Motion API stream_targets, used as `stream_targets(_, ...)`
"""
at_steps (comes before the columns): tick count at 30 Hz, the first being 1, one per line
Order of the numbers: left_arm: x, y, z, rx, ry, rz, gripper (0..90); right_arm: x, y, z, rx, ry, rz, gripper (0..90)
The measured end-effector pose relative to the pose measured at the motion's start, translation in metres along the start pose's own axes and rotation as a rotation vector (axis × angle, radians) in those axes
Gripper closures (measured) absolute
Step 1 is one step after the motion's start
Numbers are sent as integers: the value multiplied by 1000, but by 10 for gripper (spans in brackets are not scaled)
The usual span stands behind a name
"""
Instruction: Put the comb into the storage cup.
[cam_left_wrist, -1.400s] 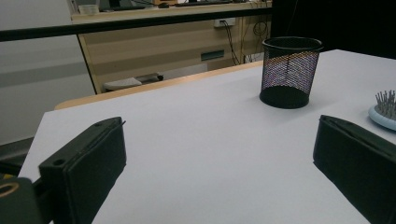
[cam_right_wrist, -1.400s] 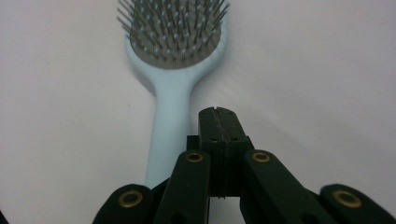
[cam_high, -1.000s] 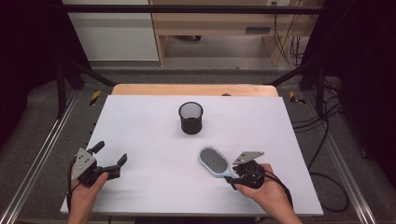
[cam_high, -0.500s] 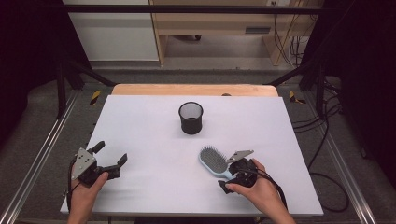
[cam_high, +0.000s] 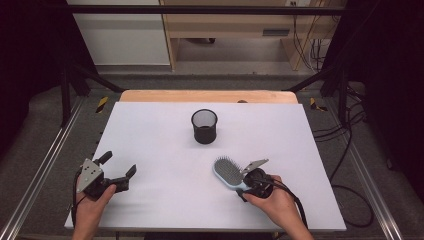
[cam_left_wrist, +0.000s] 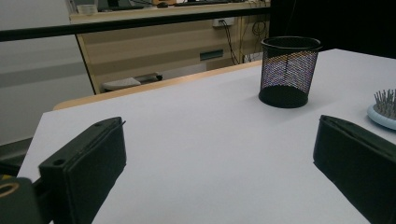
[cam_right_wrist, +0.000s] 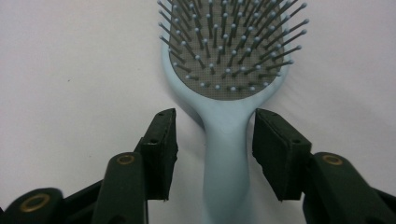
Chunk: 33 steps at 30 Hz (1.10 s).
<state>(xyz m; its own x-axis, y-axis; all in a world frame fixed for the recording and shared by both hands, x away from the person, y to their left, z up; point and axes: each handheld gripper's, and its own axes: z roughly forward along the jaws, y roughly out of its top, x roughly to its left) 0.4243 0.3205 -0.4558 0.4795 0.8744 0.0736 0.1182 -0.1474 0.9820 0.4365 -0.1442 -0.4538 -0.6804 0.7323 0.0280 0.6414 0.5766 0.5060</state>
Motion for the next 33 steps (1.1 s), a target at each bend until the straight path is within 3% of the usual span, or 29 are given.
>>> stream_targets(9, 0, 0, 0, 3, 1, 1, 25, -2, -2, 4, 22, -13, 36, 642)
stream_targets(14, 0, 0, 0, 4, 2, 0, 25, -1, -2, 4, 29, -35, 32, 680)
stream_targets(18, 0, 0, 0, 4, 2, 0, 25, 1, 0, 5, 41, -46, 14, 691)
stream_targets(19, 0, 0, 0, 4, 2, -1, 25, 2, 1, 4, 46, -52, -15, 695)
stream_targets(23, 1, -1, 0, 4, 4, -6, 25, 5, 2, 4, 51, -73, -48, 696)
stream_targets(33, -3, 2, -2, -7, -17, -34, 24, -3, 7, -2, -98, -80, -65, 697)
